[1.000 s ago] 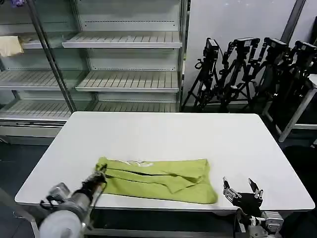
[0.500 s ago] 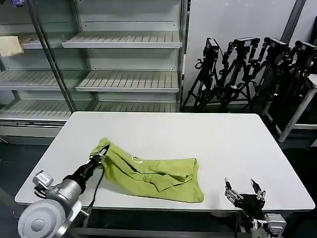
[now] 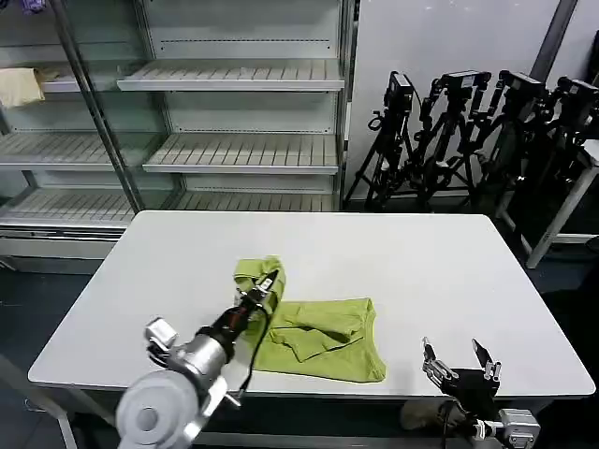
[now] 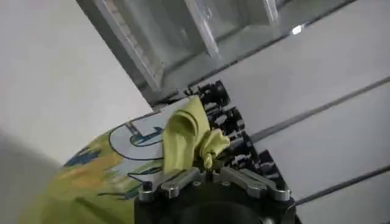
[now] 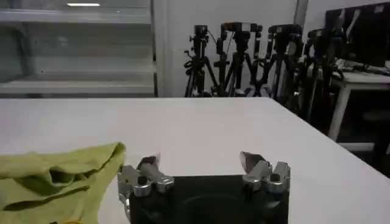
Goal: Fold and organize the clothes.
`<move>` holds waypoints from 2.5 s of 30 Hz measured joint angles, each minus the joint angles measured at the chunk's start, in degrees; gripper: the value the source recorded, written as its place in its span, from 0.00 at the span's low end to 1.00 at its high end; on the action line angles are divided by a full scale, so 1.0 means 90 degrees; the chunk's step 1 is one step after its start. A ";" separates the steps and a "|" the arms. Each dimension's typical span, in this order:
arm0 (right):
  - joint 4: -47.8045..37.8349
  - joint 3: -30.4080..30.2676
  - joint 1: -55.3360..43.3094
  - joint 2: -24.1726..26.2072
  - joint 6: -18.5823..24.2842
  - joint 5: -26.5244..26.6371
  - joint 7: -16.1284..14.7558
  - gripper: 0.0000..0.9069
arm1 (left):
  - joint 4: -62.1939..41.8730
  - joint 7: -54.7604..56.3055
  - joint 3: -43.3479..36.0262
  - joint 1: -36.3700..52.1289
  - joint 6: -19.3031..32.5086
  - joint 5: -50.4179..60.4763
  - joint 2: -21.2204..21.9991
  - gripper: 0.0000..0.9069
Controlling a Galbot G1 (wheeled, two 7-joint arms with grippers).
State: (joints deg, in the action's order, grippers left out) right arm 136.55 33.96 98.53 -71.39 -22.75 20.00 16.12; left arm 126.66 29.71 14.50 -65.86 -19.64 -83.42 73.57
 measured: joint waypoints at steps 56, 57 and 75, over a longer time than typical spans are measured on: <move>-0.0124 -0.0157 -0.0250 0.0022 -0.0075 -0.0031 0.0002 1.00 | -0.0102 -0.0600 -0.0747 -0.0229 -0.0879 0.3821 -0.1019 1.00; -0.0113 -0.0146 -0.0240 0.0022 -0.0075 -0.0031 0.0003 1.00 | -0.0156 -0.0623 -0.0726 -0.0250 -0.0886 0.3821 -0.1016 1.00; 0.0023 -0.0083 -0.0120 -0.0016 -0.0060 -0.0038 -0.0019 1.00 | -0.1189 -0.0881 -0.0657 -0.0176 -0.0962 0.3825 -0.0602 0.28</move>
State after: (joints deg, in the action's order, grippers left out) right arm 136.76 33.22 97.46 -71.53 -23.29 19.65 15.95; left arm 115.96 21.78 8.59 -67.45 -28.30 -49.00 68.15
